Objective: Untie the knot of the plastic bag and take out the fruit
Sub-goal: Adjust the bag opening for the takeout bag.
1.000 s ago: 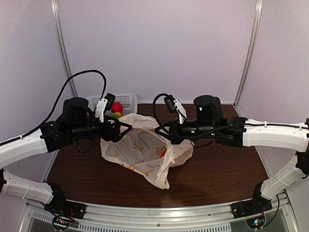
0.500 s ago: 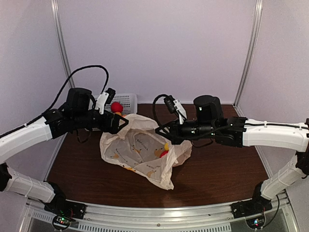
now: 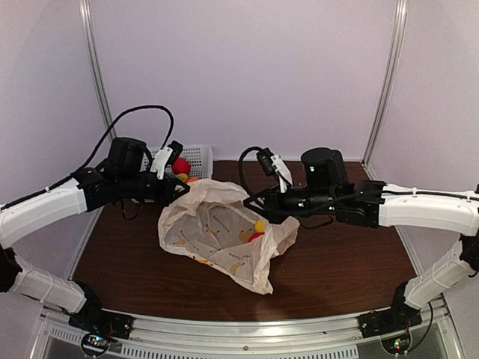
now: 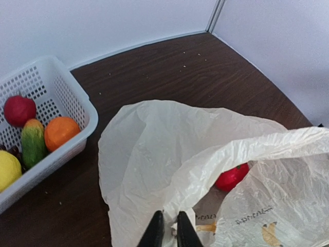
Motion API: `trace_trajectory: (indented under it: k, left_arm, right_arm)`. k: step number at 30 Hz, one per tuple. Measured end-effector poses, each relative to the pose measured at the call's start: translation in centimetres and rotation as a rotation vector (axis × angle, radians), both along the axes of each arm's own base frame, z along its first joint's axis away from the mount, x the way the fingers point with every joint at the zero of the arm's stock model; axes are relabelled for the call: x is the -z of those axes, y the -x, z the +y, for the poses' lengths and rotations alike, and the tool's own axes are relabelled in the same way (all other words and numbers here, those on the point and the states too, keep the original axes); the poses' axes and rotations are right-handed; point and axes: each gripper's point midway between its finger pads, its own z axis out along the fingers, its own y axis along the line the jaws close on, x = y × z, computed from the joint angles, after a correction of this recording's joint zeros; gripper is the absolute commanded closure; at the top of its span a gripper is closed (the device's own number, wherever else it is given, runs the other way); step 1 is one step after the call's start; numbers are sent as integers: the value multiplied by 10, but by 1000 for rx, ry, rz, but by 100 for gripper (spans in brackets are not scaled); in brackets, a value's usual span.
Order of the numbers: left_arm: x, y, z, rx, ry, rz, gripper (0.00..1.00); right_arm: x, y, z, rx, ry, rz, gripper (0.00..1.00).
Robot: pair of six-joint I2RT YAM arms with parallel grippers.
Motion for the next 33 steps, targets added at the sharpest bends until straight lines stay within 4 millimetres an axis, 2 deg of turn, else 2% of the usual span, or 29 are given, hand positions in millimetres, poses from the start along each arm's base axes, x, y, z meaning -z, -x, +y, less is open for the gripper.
trace_trajectory:
  k: [2, 6, 9, 13, 17, 23, 26, 30, 31, 33]
  left_arm:
    - [2, 0, -1, 1, -2, 7, 100]
    - [1, -1, -1, 2, 2, 2, 100]
    - [-2, -1, -1, -1, 11, -3, 100]
    - [-7, -2, -1, -6, 25, -12, 100]
    - [-8, -3, -1, -12, 34, -14, 100]
    - [-9, -3, -1, -17, 40, -8, 100]
    - [-9, -3, 0, -22, 42, -6, 100]
    - [-8, -5, 1, -39, 42, -4, 100]
    - [-8, -6, 2, -45, 43, -2, 100]
    - [-8, -8, 5, -62, 45, 3, 100]
  right_arm:
    - [0, 0, -4, 21, 10, -3, 79]
    - [-4, 3, -15, 71, 21, -10, 46]
    - [-9, 5, -28, 129, 36, -16, 27]
    - [-18, 11, -49, 225, 45, -9, 16]
    - [-18, 29, -60, 267, 48, 15, 14]
    - [12, 65, -51, 238, 104, 83, 29]
    - [26, 74, -44, 221, 128, 108, 50]
    - [43, 74, -37, 230, 167, 126, 92]
    - [48, 72, -37, 243, 185, 126, 99]
    - [53, 67, -37, 262, 216, 111, 100]
